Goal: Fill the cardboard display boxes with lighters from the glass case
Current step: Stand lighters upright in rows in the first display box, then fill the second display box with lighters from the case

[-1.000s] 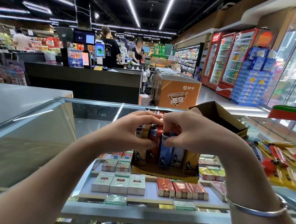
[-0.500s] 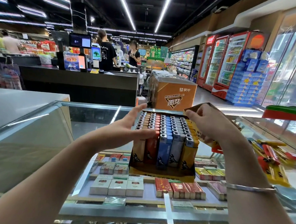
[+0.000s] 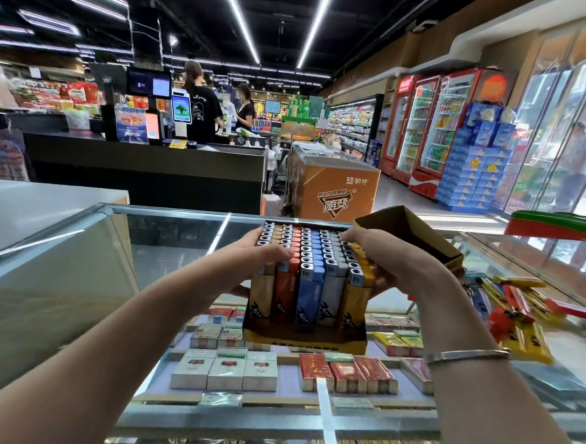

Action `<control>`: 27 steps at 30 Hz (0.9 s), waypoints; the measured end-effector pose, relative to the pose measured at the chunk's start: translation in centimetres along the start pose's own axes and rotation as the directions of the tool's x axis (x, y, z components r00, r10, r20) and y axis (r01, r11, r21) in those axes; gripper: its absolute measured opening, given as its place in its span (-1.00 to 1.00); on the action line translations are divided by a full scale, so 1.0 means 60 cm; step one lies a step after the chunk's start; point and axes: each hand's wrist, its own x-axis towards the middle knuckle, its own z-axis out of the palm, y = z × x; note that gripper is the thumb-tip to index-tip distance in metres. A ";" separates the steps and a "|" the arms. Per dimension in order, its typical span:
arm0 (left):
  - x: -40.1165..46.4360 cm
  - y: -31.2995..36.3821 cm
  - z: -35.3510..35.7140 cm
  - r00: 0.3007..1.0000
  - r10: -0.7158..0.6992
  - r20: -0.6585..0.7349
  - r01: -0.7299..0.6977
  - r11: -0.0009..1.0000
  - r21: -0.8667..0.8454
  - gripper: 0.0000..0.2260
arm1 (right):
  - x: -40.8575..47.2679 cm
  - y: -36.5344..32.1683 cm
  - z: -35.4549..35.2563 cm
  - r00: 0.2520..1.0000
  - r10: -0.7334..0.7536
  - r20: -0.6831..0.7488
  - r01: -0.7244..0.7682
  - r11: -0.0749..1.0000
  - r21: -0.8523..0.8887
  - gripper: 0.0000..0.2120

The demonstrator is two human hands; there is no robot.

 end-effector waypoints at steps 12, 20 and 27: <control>-0.048 -0.024 -0.105 0.937 -0.099 -0.335 0.086 0.995 -0.053 -0.79 | -0.004 -0.031 0.124 0.974 -0.172 0.150 0.110 0.929 0.353 -0.80; -0.082 -0.053 -0.169 0.855 -0.266 -0.445 0.020 0.875 -0.483 -0.65 | 0.005 -0.065 0.205 0.935 -0.196 0.294 -0.022 0.798 0.602 -0.70; -0.086 -0.063 -0.169 0.754 -0.251 -0.606 -0.071 0.887 -0.456 -0.78 | 0.017 -0.070 0.237 0.914 -0.226 0.336 -0.066 0.735 0.675 -0.62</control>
